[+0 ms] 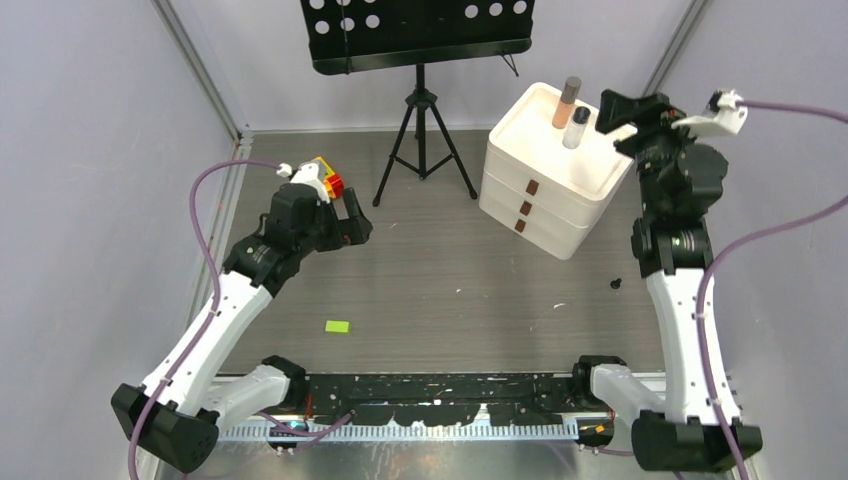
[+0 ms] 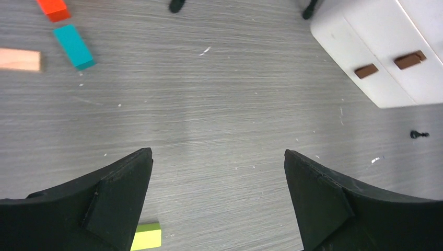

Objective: Organize the makeup
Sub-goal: Reset both arms

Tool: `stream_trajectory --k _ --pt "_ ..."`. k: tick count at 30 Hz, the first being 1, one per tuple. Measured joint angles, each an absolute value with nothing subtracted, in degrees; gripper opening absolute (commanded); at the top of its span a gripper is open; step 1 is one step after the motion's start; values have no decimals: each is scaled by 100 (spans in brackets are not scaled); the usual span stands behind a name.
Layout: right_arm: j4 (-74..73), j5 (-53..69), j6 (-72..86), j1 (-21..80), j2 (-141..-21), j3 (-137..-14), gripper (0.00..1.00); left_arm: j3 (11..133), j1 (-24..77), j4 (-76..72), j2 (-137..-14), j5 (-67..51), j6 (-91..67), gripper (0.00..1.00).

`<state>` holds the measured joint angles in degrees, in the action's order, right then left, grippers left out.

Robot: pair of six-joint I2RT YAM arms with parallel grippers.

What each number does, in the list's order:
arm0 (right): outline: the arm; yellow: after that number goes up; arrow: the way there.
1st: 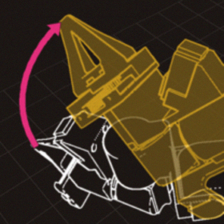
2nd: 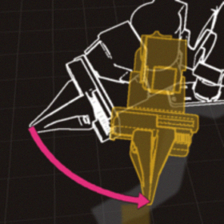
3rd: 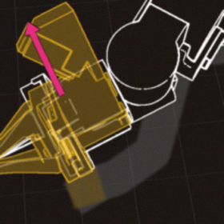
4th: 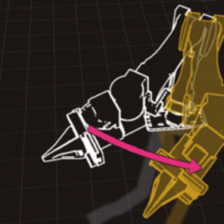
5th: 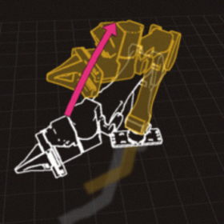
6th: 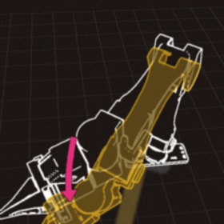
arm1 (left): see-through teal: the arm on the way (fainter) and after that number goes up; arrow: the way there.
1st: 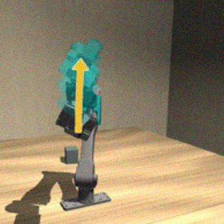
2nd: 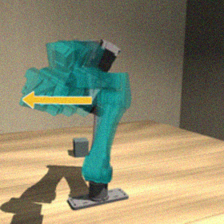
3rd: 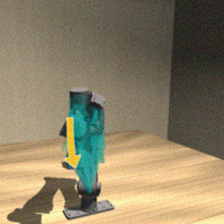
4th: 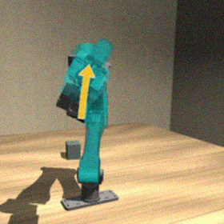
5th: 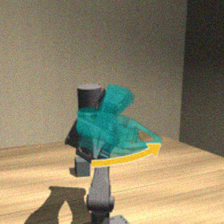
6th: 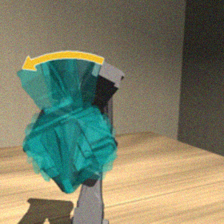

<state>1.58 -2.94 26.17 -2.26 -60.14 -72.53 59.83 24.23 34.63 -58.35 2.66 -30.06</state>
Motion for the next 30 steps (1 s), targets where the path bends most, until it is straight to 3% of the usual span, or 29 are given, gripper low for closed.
stream_trajectory --k 5,10,17,30 --pt "-447 -30 3708 -226 -4969 -6405 88 5861 2423 3723 -5485 770 -3308 100" --pt "-1702 -200 4128 -226 -4431 -6401 89 5680 2423 4018 -5048 980 -3583 100" --pt "-3621 -480 4171 -226 -3911 -6340 89 5441 2423 4270 -4646 1074 -3750 100" --pt "-4956 -1070 4021 -226 -2910 -4790 89 4217 2423 4088 -3177 972 -3415 100"
